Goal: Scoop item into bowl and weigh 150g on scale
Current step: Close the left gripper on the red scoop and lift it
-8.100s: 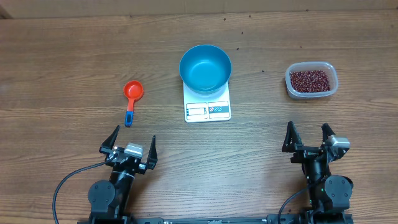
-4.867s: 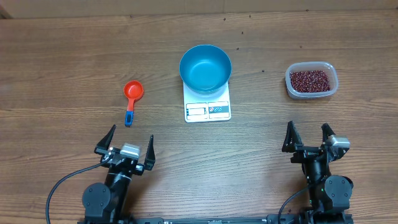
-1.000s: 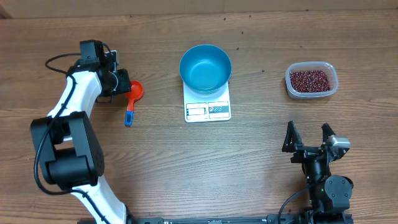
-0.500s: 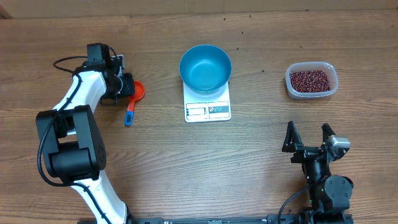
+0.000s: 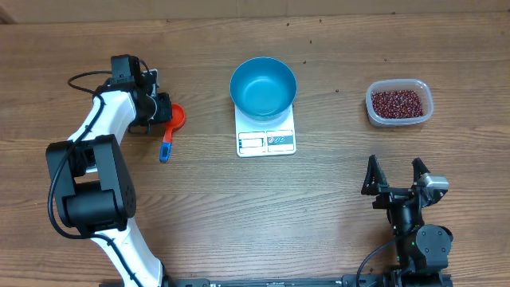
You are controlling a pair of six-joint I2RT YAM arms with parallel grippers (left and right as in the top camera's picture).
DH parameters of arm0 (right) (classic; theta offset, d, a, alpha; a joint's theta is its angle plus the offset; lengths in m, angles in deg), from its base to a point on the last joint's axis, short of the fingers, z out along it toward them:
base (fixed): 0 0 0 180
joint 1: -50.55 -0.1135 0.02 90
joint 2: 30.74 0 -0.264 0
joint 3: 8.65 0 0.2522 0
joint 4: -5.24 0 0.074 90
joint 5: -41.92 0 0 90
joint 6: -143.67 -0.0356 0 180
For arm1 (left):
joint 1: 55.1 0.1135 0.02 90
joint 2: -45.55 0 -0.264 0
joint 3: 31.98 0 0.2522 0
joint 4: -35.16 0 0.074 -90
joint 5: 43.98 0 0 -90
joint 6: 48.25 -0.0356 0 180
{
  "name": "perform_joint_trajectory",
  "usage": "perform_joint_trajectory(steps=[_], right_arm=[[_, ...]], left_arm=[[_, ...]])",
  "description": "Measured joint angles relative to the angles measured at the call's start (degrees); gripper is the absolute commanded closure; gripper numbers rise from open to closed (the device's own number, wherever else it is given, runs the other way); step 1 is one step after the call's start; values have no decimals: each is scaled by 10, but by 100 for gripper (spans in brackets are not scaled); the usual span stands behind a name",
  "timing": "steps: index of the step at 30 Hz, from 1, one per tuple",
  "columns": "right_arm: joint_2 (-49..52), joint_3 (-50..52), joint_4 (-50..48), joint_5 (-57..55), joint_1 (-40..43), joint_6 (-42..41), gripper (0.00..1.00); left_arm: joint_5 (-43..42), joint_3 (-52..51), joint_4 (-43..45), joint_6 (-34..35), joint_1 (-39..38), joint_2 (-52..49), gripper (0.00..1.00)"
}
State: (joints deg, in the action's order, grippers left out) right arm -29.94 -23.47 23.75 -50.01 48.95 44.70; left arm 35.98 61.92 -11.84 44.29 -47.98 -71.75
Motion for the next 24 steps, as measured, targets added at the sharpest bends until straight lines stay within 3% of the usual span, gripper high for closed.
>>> perform_joint_trajectory(steps=[4,10,24], right_arm=[[0,0,0,0,0,0,0],[0,0,0,0,0,0,0],[0,0,0,0,0,0,0]], left_arm=[[0,0,2,0,0,-6,73],[3,2,8,0,0,-23,96],[2,6,-24,12,0,1,96]])
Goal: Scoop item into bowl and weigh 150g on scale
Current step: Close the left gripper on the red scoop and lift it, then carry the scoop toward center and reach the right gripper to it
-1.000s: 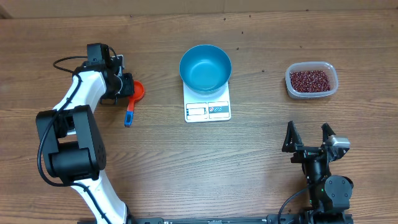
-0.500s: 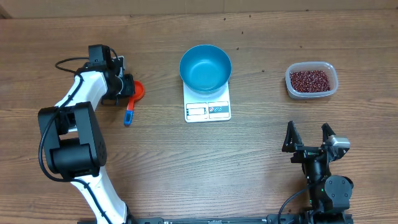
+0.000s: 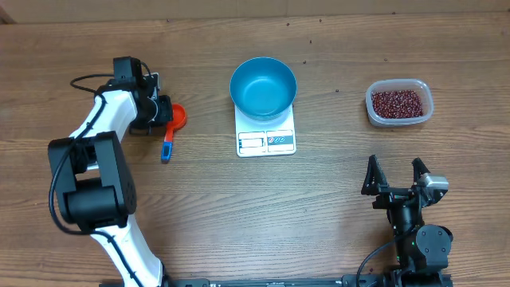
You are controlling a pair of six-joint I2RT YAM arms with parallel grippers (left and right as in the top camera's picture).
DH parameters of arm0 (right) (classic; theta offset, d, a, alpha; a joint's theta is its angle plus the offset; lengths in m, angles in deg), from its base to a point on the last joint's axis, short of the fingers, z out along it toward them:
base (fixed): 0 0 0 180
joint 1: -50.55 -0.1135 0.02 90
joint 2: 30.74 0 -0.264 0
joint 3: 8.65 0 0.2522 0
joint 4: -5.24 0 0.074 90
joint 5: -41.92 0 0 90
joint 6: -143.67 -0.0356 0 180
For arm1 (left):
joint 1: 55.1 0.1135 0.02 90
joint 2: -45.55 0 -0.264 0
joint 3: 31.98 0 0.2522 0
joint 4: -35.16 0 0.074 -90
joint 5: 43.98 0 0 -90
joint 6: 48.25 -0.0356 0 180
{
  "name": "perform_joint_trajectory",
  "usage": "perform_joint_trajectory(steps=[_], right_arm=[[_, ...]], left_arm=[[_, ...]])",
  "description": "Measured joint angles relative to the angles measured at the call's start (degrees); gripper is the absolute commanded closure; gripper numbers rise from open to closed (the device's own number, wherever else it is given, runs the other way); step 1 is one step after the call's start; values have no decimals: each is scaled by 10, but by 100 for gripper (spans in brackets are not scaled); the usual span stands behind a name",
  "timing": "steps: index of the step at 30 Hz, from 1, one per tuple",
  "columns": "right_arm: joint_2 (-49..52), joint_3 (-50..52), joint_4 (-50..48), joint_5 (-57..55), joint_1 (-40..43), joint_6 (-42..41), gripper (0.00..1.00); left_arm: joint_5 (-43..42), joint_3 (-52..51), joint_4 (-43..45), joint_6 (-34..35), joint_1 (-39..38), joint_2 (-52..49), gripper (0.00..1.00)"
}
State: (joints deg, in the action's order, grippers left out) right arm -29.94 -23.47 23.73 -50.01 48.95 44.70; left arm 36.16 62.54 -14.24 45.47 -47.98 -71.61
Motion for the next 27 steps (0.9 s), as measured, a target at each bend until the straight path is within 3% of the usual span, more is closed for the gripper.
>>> perform_joint_trajectory(steps=[15,27], right_arm=[[0,0,0,0,0,0,0],[0,0,0,0,0,0,0]], left_arm=[[0,6,-111,163,-43,434,96],[0,6,-229,306,-119,473,96]])
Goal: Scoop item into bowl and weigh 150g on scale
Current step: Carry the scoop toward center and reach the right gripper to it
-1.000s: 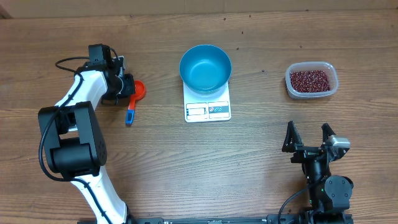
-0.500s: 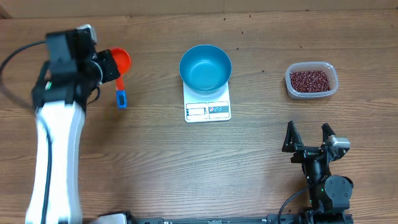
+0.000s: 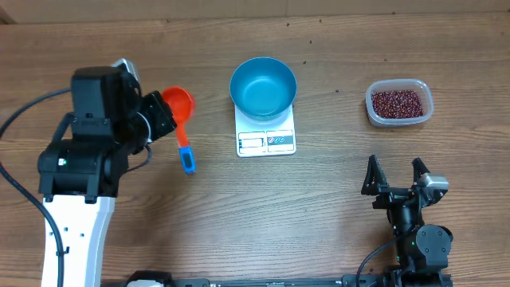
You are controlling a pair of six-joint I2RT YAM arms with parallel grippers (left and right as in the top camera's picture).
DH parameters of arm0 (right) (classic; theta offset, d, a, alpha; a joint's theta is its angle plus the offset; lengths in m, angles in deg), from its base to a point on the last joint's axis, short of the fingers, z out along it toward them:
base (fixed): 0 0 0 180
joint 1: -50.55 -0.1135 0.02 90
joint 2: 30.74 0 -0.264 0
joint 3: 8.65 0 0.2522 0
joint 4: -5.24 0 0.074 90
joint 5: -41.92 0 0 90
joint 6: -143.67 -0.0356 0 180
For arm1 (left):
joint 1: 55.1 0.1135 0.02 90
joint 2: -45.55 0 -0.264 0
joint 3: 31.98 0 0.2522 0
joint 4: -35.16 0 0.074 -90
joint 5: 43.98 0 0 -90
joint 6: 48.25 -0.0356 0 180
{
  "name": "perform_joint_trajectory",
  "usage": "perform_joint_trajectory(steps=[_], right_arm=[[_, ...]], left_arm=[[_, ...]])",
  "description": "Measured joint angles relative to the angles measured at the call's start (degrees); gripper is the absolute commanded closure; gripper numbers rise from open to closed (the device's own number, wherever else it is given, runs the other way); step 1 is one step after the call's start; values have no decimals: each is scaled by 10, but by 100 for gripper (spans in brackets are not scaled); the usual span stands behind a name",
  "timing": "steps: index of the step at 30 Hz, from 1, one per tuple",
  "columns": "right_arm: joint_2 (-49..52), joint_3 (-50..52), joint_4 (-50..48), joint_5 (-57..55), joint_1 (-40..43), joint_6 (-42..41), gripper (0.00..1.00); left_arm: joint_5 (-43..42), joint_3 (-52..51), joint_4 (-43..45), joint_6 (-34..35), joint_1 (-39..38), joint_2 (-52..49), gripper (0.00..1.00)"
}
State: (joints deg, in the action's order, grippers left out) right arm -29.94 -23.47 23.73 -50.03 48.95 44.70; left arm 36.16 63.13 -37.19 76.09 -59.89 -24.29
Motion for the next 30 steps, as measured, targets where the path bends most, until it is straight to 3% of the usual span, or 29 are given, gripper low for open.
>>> perform_joint_trajectory(steps=[4,10,17,24,30], right_arm=[[0,0,0,23,0,-4,0],[0,0,-31,182,0,-118,0],[-1,0,-89,318,0,-175,0],[30,-65,1,374,0,-189,0],[148,-201,75,402,0,-181,0]], left_arm=[[0,0,-2,22,-28,-4,96],[5,0,0,66,-55,-19,95],[6,0,0,135,-57,-42,96],[0,0,3,189,-59,-56,96],[0,-1,7,206,-80,-56,96]])
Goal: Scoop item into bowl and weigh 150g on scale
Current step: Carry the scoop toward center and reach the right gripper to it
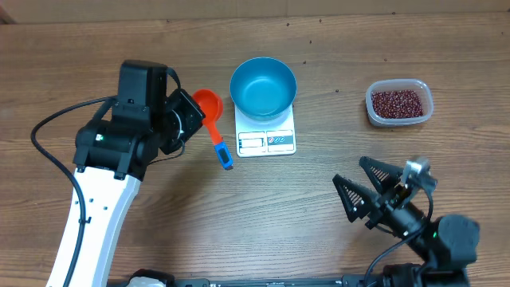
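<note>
An orange scoop (209, 104) with a blue handle (223, 151) hangs just left of the scale, its handle pointing toward the table's front. My left gripper (190, 119) is shut on it near the cup. The cup looks empty. A blue bowl (263, 86) stands on the white scale (266, 141) at the middle back. Red beans fill a clear container (398, 104) at the back right. My right gripper (351, 174) is open with nothing between its fingers, at the front right, pointing left toward the table's middle.
The left arm's white link and black cable stretch from the front left corner up to the scoop. The right arm's base sits at the front right edge. Bare wooden table lies between the scale and the bean container.
My left gripper has moved right with the scoop, now close beside the bowl and scale. The right arm has left its rest pose and now leans left with its fingers spread.
My left gripper was at the scoop, which lay on the table at the far left, and stayed there a moment later. Then the scoop was held up and farther right. Now it hangs by the scale, and the right arm has moved for the first time.
</note>
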You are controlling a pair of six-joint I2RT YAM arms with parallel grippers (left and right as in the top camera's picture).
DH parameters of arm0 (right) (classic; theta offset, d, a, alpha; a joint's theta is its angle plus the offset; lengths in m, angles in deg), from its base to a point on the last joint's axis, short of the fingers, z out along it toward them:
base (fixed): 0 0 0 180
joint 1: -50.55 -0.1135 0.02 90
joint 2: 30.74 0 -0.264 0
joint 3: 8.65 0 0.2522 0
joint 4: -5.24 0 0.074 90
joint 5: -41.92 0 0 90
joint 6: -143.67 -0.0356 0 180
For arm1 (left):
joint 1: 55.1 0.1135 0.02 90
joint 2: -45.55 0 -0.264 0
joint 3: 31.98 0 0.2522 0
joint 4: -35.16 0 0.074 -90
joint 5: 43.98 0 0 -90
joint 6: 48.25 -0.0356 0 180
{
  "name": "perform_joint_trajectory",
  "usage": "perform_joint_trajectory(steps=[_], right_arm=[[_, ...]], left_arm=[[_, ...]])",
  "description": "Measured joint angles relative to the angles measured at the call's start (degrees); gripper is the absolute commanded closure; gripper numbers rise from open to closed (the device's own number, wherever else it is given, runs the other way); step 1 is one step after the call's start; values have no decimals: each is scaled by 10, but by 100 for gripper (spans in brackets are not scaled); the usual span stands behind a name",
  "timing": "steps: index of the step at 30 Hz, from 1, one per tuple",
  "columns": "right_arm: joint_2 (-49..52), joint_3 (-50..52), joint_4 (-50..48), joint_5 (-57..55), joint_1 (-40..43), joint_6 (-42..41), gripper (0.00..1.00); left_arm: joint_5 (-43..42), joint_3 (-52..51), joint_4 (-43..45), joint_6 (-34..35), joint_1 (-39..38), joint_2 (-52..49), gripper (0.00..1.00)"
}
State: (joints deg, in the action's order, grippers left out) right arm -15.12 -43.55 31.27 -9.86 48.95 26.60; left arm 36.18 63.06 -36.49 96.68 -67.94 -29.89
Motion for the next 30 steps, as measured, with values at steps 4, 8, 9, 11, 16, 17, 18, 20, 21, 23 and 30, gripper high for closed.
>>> perform_joint_trajectory(steps=[4,8,9,11,16,17,18,20,21,23,30], right_arm=[[101,-106,126,21,0,22,0],[200,-216,233,26,0,34,0],[222,-241,249,30,0,35,0],[260,-280,251,40,0,37,0],[332,-306,211,59,0,-14,0],[345,-306,207,64,0,-28,1],[361,-306,201,72,0,-39,5],[391,-306,188,88,-6,-57,8],[408,-306,184,95,-14,-63,9],[434,-306,179,105,-33,-73,13],[517,-306,102,120,-129,-87,36]], left_arm=[[22,0,3,40,-20,0,96],[64,0,4,121,-47,0,96],[73,0,4,142,-54,0,96],[90,0,0,192,-68,0,96],[110,0,-38,337,-96,-5,96],[111,0,-42,355,-99,-8,96],[110,0,-47,376,-104,-14,96],[108,0,-49,411,-111,-29,96],[104,0,-49,424,-113,-37,96],[92,0,-49,444,-116,-52,96],[55,-1,-48,484,-118,-89,96]])
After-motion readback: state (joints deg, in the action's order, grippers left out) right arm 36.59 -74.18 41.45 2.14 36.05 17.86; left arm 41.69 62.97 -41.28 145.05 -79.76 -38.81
